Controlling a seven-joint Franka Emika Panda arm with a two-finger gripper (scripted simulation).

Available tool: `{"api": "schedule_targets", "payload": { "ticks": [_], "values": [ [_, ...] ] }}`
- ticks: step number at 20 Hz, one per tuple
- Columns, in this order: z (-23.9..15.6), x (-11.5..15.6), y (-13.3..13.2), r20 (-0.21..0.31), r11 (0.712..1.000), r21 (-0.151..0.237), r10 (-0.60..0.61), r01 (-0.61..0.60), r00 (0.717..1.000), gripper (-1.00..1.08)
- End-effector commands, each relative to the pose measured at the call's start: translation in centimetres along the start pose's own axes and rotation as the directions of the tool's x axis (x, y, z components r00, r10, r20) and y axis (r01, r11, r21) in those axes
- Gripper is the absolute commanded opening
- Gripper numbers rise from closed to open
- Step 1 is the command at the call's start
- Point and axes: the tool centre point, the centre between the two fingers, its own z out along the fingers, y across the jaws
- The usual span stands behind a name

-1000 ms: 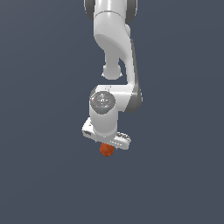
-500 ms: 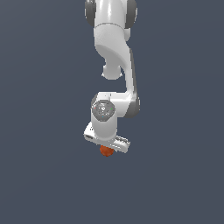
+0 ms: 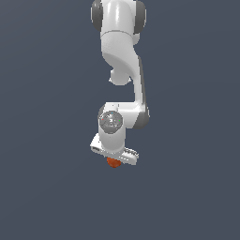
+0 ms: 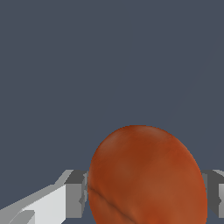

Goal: Pick up the object and move it to a goal position.

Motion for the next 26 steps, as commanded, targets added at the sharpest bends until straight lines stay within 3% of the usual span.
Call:
{"api": "schedule_targets", "payload": {
  "ticks": [1,12,26],
  "values": [
    [-0.1,0.1,0.0,-0.001,1.000,0.000,0.000,0.000,1.000,-1.00],
    [-0.1,-0.4,-0.6,0.000,1.000,0.000,0.000,0.000,1.000,-1.00],
    [-1.8,-4.3,-8.8,-0.001,1.000,0.000,0.000,0.000,1.000,-1.00]
  ]
}}
